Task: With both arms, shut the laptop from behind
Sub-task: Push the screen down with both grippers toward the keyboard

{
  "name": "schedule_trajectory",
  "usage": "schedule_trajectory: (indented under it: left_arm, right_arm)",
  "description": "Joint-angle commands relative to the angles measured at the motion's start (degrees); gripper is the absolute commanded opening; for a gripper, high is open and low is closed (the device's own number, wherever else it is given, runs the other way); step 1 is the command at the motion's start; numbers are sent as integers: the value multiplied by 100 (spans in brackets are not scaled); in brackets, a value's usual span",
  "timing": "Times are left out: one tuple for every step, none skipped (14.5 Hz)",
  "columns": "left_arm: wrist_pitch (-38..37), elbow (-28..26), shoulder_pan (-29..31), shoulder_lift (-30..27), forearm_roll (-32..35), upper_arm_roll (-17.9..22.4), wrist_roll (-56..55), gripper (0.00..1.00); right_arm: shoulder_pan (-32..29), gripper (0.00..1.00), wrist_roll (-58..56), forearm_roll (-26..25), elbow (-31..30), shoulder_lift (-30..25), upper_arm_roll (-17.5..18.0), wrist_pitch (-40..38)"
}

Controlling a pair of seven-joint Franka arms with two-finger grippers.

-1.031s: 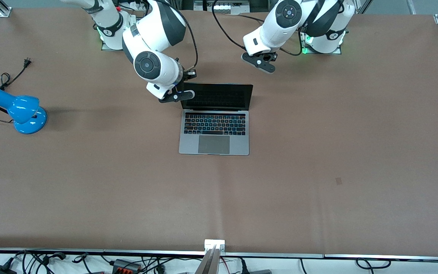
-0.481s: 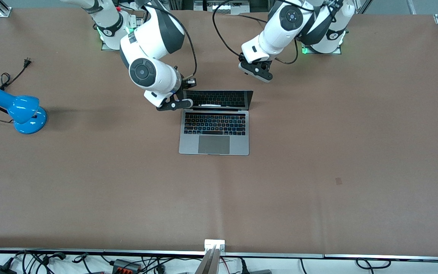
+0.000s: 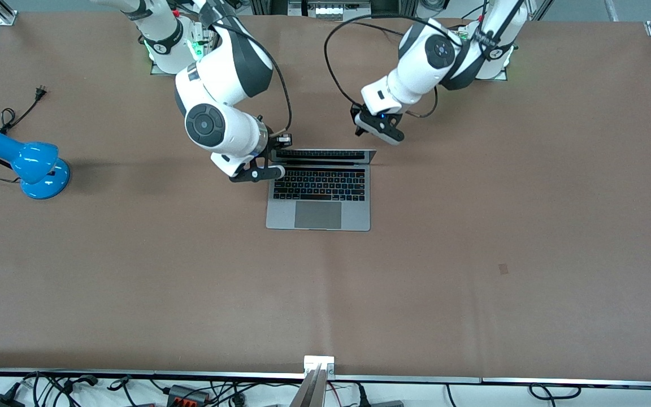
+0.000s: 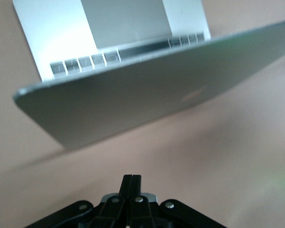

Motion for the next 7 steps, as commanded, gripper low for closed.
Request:
schedule_trajectory:
  left_arm:
    - [254,433,128,524,-103,27,443,1]
    - [254,521,224,585,-94,71,574,1]
    - [254,574,251,699,-94,89,654,1]
    - [254,653,260,744,-94,98,724,1]
    - [254,740,278,805,-94,124,777,1]
    - [254,863,295,936,-85,150,804,1]
    - [254,925,295,1025,-85,159,848,1]
  right_arm:
    - [-123,0,0,106,436,325,15,-17]
    - [-140,0,0,106,515,404,15,-8]
    - [-141,0,0,71,629,500,15,-8]
    - [-202,0,0,62,751,606,6,-8]
    - [-280,0,-8,62,909,746,15,-8]
    - [-325,0,-17,62,1076,895,15,-8]
    - [-334,0,-17,53,1235,1045,15,-8]
